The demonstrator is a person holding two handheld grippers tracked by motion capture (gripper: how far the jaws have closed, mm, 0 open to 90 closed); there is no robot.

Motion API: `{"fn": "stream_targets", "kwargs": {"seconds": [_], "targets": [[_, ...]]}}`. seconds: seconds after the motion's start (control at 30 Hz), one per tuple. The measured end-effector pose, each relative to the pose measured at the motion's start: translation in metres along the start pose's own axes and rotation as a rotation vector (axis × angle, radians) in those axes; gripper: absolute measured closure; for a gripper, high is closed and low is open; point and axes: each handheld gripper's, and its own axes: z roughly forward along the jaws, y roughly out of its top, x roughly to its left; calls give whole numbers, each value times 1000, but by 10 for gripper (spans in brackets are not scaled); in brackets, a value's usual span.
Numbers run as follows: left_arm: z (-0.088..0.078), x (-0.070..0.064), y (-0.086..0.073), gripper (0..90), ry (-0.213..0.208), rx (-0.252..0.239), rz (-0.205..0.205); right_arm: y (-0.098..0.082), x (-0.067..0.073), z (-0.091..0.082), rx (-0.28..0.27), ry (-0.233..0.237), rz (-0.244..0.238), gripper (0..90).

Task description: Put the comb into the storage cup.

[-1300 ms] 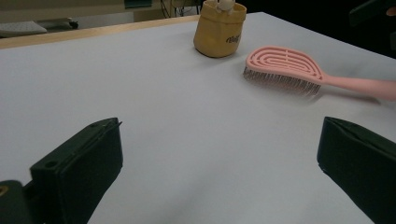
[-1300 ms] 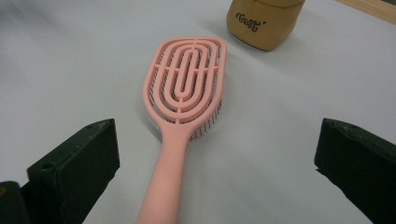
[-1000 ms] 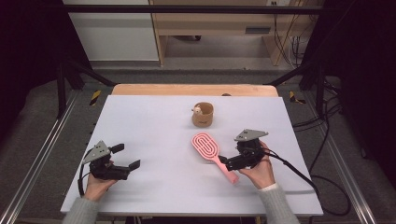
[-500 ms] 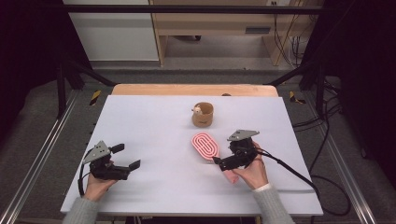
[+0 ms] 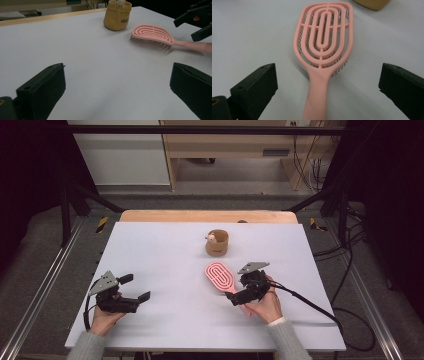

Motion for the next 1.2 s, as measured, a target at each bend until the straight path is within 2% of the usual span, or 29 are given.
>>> {"fn": "stream_targets", "kwargs": {"seconds": [0.6,0.63,0.77,0.83,0.97,1.2], "targets": [[0,0,0,0,-3,3,1,-6,2,16,76,8,-2,190],[0,0,0,0,-2,3,1,-6,2,17,82,13,10,226],[1,0,0,1,-3,3,2,-6,1,18,95,27,9,295],[1,0,0,0,-3,3,1,-7,1,19,100,25,8,310],[0,0,0,1,-3,4,1,-7,1,20,119,25,13,403],[0,0,0,0,-2,4,1,-7,1,22,129,18,14,484]]}}
